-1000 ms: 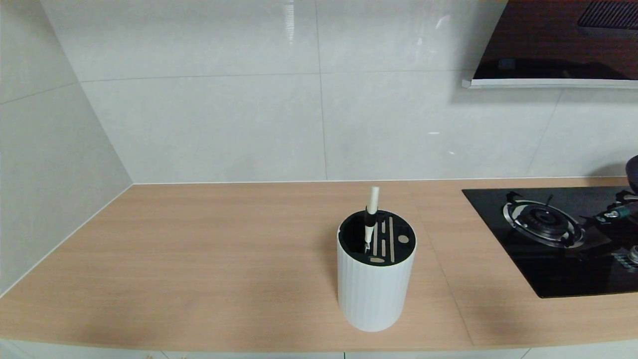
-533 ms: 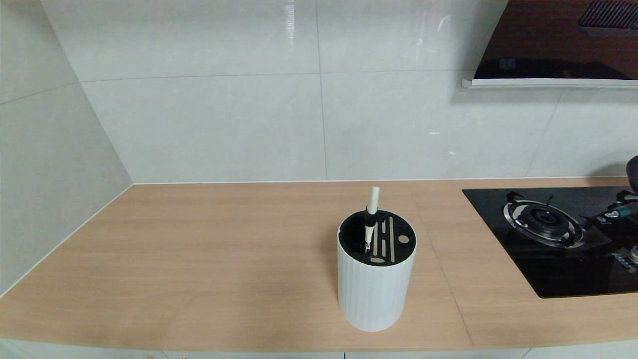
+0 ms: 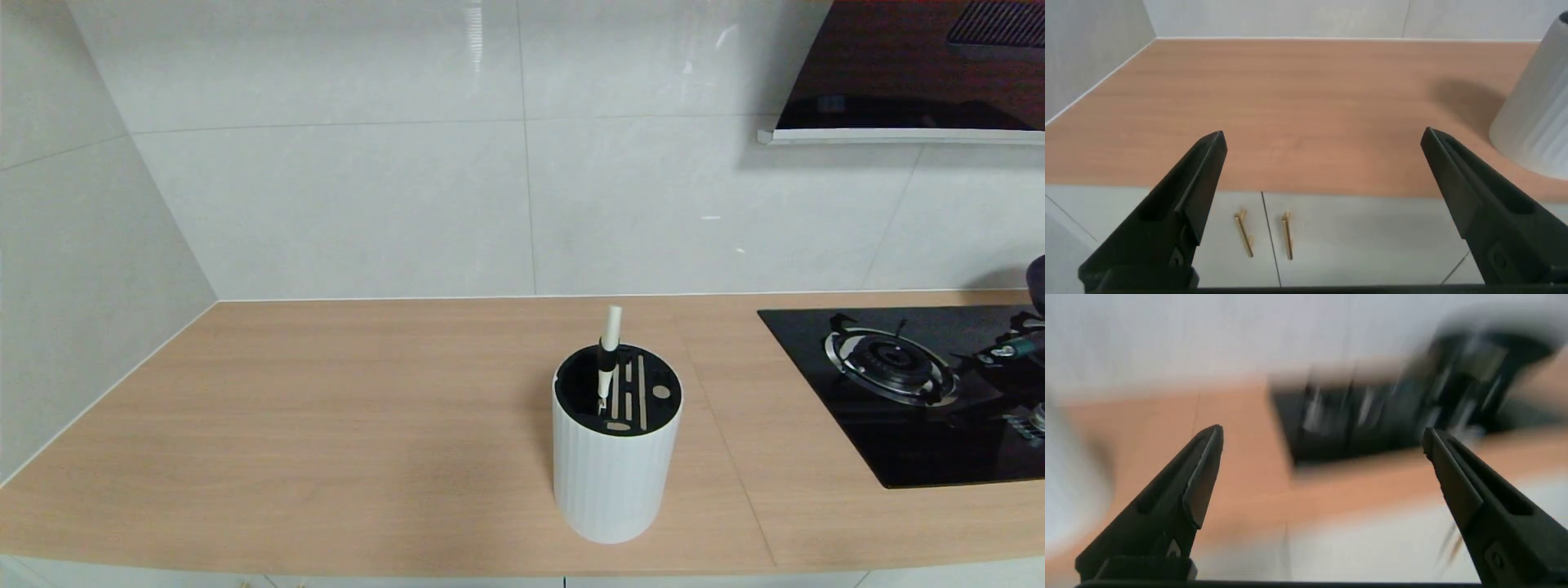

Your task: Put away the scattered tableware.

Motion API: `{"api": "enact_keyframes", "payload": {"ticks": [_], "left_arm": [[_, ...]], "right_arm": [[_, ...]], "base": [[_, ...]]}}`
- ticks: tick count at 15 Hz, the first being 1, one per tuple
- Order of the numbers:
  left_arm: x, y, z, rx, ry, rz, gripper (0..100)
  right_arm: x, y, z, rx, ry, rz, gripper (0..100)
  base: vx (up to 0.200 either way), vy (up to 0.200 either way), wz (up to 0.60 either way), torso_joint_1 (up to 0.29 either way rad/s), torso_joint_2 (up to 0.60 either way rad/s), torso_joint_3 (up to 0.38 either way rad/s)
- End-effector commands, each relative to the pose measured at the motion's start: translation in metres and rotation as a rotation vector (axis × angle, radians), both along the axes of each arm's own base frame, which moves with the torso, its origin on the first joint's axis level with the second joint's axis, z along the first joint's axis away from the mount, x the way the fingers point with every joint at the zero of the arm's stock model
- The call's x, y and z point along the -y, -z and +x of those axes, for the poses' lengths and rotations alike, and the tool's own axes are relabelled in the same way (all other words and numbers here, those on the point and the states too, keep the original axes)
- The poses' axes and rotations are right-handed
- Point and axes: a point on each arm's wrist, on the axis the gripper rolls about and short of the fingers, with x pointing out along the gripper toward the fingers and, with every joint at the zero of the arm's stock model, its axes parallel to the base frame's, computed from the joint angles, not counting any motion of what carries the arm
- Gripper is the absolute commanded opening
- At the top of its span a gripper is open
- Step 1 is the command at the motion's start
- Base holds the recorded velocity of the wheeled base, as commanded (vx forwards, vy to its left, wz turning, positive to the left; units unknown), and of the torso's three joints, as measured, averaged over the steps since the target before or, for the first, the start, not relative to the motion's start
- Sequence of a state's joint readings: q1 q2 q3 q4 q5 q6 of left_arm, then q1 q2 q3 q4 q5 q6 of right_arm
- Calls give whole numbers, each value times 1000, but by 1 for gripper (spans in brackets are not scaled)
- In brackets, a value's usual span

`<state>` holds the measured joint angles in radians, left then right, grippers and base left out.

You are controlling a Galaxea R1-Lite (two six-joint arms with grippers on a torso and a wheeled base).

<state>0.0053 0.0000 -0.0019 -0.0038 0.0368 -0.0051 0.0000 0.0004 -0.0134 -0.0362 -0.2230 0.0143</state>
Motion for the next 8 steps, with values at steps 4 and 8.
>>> {"api": "enact_keyframes", "payload": {"ticks": [4, 8], "left_arm": [[0, 0, 0, -1, -1, -1, 100], [0, 0, 0, -1, -1, -1, 100]], "right_arm": [[-4, 7, 2, -54, -178, -7, 100], [-4, 7, 1, -50, -177, 0, 100]], "base": [[0, 0, 0, 0, 0, 0], [0, 0, 0, 0, 0, 0]]}}
